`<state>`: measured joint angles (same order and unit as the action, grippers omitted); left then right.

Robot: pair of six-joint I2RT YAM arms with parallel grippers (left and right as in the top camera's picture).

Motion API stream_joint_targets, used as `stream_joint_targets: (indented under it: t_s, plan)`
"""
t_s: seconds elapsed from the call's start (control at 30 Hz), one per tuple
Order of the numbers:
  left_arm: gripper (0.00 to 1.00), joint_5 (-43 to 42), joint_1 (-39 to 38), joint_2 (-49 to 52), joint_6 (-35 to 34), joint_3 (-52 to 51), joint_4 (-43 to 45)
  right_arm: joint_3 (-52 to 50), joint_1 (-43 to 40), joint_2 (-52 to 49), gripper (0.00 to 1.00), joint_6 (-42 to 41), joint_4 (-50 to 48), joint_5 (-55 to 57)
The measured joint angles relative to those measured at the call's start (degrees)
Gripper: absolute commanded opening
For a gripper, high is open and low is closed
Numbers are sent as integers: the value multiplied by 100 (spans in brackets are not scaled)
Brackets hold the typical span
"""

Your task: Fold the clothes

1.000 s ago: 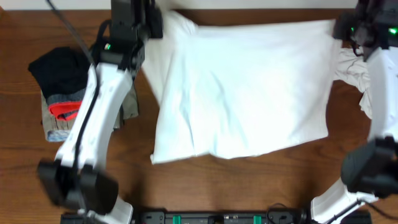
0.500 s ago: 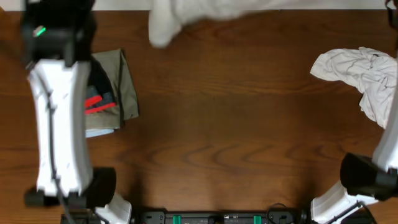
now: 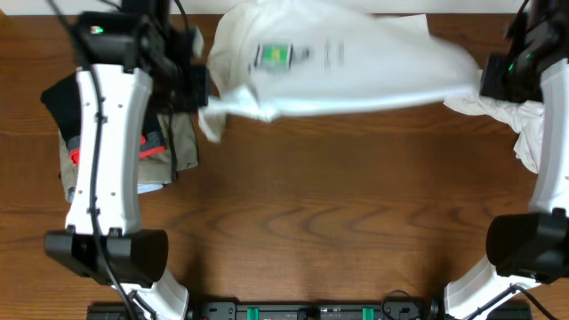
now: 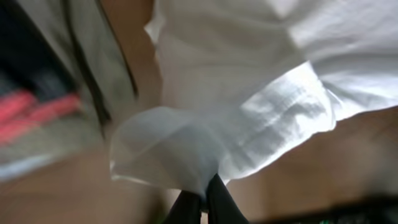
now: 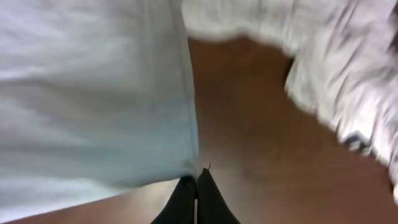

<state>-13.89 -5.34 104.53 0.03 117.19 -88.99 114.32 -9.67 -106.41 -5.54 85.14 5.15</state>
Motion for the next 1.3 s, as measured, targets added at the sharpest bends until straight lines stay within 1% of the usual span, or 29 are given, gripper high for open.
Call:
stream_joint_targets:
  t_s: [0.2,0.33,0.47,0.67,0.93,1.03,1.17,1.3]
  plan:
    - [6,-85,-142,-4,0,-1676,111,-1414,0,-9,1,0,-52,223]
    - [6,-304,-188,-4,-2,-2664,254,-2020,-2,-11,1,0,-59,280]
    - [6,-483,-188,-4,-2,-3276,262,-2444,-17,-11,1,0,-33,328]
    - [6,-573,-188,-7,-2,-3552,256,-2935,-31,-11,1,-9,-79,365]
    - [6,-588,-188,-7,0,-3554,317,-3040,-66,-11,1,-11,-105,369]
    - [6,-588,-188,-7,-2,-3558,789,-3040,-66,-11,1,-13,-389,369]
    - [6,-516,-188,-7,-31,-3563,1733,-3049,-66,-11,1,-74,-1202,372]
    - [6,-125,-190,-7,-245,-3565,2566,-3051,-66,-11,1,-170,-1746,369]
